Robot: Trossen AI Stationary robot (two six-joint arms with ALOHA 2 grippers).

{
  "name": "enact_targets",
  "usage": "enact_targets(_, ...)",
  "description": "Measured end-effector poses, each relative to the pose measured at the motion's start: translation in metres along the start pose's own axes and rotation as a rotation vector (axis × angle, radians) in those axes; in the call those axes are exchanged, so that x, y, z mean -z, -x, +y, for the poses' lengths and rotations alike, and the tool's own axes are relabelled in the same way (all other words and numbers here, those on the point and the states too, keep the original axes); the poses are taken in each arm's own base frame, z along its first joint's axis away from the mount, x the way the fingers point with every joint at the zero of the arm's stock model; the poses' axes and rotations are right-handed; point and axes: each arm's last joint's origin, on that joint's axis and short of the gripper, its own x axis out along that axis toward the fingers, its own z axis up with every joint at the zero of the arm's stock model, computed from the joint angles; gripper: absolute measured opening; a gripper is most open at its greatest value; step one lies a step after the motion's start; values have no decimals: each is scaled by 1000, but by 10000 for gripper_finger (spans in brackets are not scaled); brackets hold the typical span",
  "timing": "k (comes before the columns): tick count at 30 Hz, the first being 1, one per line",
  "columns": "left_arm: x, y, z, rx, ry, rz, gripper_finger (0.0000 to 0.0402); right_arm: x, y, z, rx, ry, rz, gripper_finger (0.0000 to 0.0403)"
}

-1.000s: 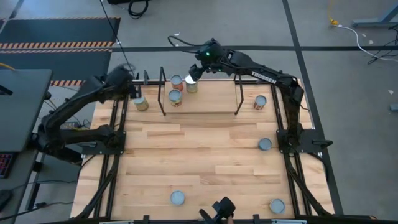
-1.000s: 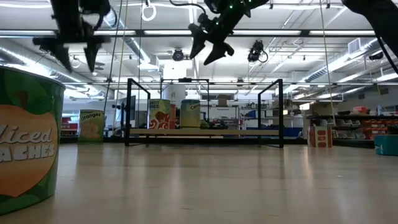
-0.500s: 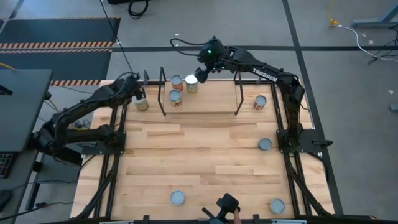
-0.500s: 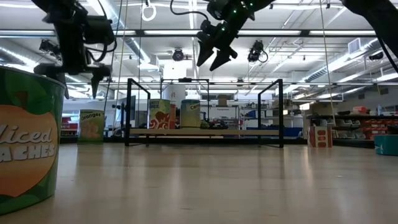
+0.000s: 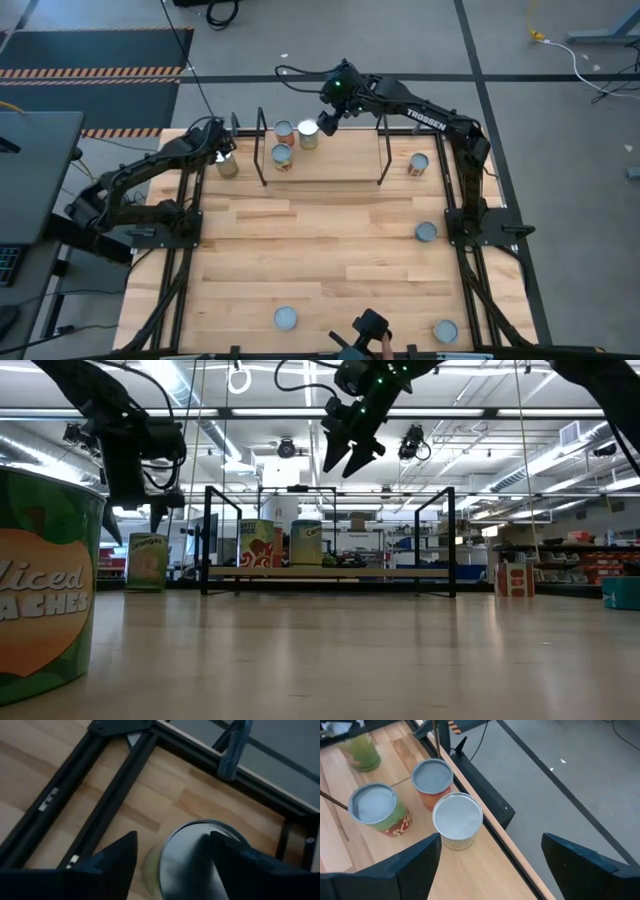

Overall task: Pick and place cans onto a shelf
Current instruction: Put the canned oranges on the shelf

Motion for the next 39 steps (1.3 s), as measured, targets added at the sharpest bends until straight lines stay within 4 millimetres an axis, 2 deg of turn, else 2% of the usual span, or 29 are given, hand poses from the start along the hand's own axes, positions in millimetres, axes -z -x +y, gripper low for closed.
enact_targets(6,2,2,-2,17,0,15,166,2,-1,-9,15,-9,20,350)
enact_targets(11,5,3,-4,27,-67,21,99,3,-2,-14,23,-17,29,350)
enact_targets(18,7,6,3,-10,-189,49,14,5,2,-12,16,0,53,350)
enact_targets(20,6,11,7,-18,-202,63,5,4,9,-9,8,25,38,350)
enact_targets(23,2,26,11,-43,-232,117,3,1,21,-2,-12,59,3,350)
enact_targets(31,-35,100,3,66,-297,37,1,-7,67,16,-64,119,-117,350)
enact_targets(35,-41,128,-1,111,-362,27,1,-7,90,25,-93,85,-163,350)
enact_targets(39,-35,142,-2,145,-431,43,1,-4,106,37,-130,37,-166,350)
